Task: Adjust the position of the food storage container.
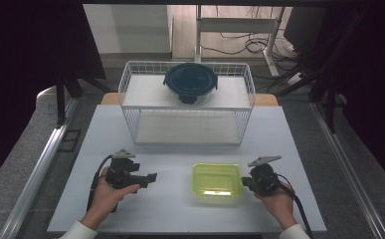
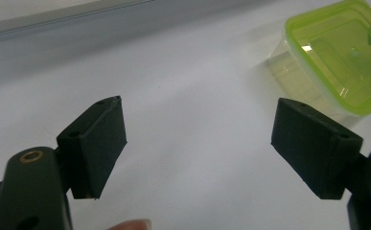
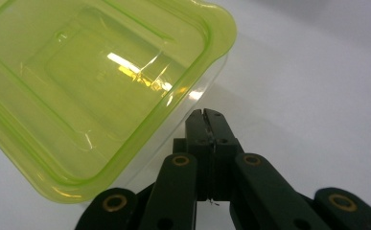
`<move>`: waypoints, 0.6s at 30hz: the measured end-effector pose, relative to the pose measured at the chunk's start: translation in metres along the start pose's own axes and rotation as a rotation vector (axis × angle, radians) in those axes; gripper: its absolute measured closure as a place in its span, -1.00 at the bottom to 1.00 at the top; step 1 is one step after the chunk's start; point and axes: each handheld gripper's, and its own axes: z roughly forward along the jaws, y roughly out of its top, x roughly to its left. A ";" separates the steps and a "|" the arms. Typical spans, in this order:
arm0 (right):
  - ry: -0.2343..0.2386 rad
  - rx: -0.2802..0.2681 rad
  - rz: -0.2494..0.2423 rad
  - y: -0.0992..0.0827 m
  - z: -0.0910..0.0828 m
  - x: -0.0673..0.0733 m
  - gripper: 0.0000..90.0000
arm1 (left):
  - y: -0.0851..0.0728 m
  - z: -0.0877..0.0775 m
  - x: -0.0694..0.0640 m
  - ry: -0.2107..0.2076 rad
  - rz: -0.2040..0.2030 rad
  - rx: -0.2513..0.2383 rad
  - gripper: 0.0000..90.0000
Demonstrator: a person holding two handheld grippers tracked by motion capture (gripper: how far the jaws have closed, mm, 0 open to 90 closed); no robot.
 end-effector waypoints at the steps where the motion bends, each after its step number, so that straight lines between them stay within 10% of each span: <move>1: 0.003 -0.002 -0.002 0.002 0.001 0.001 0.98 | 0.000 0.000 0.000 -0.007 -0.005 0.001 -0.58; 18: 0.054 -0.002 -0.090 0.027 0.022 0.033 0.97 | 0.000 0.001 0.002 -0.009 -0.013 0.012 -0.58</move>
